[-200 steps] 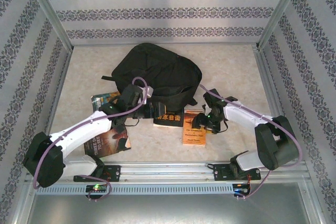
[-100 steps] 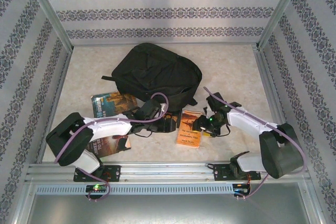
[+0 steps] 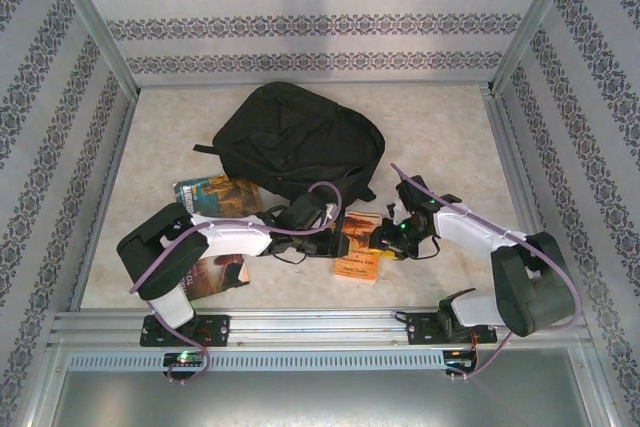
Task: Pack the student bag
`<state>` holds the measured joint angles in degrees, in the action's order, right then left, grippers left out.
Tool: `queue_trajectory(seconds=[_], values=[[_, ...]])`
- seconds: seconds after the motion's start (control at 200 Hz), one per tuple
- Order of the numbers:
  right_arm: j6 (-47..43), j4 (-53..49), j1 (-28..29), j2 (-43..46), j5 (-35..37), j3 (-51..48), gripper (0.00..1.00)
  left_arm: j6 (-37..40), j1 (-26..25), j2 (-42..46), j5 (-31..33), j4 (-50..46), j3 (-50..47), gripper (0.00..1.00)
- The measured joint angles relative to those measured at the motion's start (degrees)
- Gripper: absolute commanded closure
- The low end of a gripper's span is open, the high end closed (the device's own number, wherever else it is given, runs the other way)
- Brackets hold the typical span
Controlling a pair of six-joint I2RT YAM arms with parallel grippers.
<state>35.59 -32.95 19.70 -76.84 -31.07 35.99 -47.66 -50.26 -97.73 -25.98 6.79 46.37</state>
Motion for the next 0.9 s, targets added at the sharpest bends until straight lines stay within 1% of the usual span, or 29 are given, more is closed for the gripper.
queue_trajectory(seconds=[0.08, 0.3, 0.555, 0.6, 0.694, 0.779, 0.899], values=[[0.0, -0.5, 0.0, 1.6, -0.3, 0.0, 0.65, -0.1, 0.0, -0.9, -0.5, 0.0, 0.3, 0.55], [0.5, -1.3, 0.0, 4.4, -1.7, 0.0, 0.66, -0.2, 0.0, -1.1, -0.6, 0.0, 0.4, 0.56], [1.2, -0.8, 0.0, 5.2, -6.1, 0.0, 0.65, -0.2, 0.0, -2.5, -1.7, -0.1, 1.0, 0.59], [1.7, -0.5, 0.0, 5.9, -6.7, 0.0, 0.68, -0.2, 0.0, -2.8, -2.1, -0.1, 1.2, 0.59], [2.3, 0.1, 0.0, 6.6, -7.5, 0.0, 0.81, -0.3, 0.0, -3.0, -2.6, -0.1, 1.5, 0.6], [2.1, 0.0, 0.0, 6.3, -7.0, 0.0, 0.88, -0.4, 0.0, -3.0, -2.5, -0.2, 1.5, 0.59], [1.8, -1.0, 0.0, 5.6, -5.0, 0.0, 0.94, -0.3, 0.0, -1.9, -2.1, -1.0, 1.1, 0.53]])
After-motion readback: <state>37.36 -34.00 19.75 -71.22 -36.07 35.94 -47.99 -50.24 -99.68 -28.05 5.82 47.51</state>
